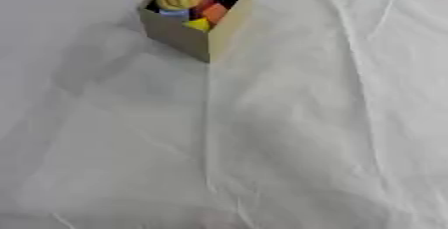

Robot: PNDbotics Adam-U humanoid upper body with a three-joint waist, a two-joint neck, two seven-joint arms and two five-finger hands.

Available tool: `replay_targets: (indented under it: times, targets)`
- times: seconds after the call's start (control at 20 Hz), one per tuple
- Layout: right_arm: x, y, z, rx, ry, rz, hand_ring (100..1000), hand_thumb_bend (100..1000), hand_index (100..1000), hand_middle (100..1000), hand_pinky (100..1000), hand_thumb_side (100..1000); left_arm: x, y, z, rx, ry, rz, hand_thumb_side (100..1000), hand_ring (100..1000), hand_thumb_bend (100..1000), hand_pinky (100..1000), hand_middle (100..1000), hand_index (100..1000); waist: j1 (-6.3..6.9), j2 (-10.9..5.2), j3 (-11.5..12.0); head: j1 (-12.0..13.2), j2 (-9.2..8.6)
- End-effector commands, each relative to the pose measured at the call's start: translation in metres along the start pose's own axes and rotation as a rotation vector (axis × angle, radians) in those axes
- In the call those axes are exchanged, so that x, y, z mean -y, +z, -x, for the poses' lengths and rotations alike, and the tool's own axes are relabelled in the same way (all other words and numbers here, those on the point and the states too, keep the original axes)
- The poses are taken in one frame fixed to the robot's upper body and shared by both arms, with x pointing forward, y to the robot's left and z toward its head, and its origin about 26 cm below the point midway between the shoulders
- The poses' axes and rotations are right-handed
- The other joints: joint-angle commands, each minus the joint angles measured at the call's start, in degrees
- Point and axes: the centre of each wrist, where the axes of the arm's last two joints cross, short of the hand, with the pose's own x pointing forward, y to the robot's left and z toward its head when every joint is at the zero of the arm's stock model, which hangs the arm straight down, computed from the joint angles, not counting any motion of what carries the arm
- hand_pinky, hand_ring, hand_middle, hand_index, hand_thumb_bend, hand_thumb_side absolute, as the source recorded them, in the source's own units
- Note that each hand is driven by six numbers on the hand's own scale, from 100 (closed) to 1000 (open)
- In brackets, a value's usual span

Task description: Pick up objects on the table and place them in the box.

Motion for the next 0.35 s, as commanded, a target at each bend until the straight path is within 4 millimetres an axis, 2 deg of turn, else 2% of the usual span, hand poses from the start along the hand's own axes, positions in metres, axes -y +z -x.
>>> replay_targets:
  times: [0.05, 0.35]
  targets:
    - [0.002, 0.001, -0.003, 0.022, -0.032, 0.033, 729, 100, 811, 688, 917, 523, -0.025, 0.01, -0.003, -0.015, 0.084, -0.118, 533, 679, 344, 715, 657, 823, -0.16, -1.25, 0.2, 0.0, -0.47]
    - [-0.012, 0.016, 0.006, -0.026, -0.149, 0.069, 733, 100, 826, 736, 926, 527, -0.028, 0.051, 0.019, -0.139, 0.251, -0.203, 575, 664, 358, 706, 652, 828, -0.58, -0.74, 0.5, 0.0, -1.03]
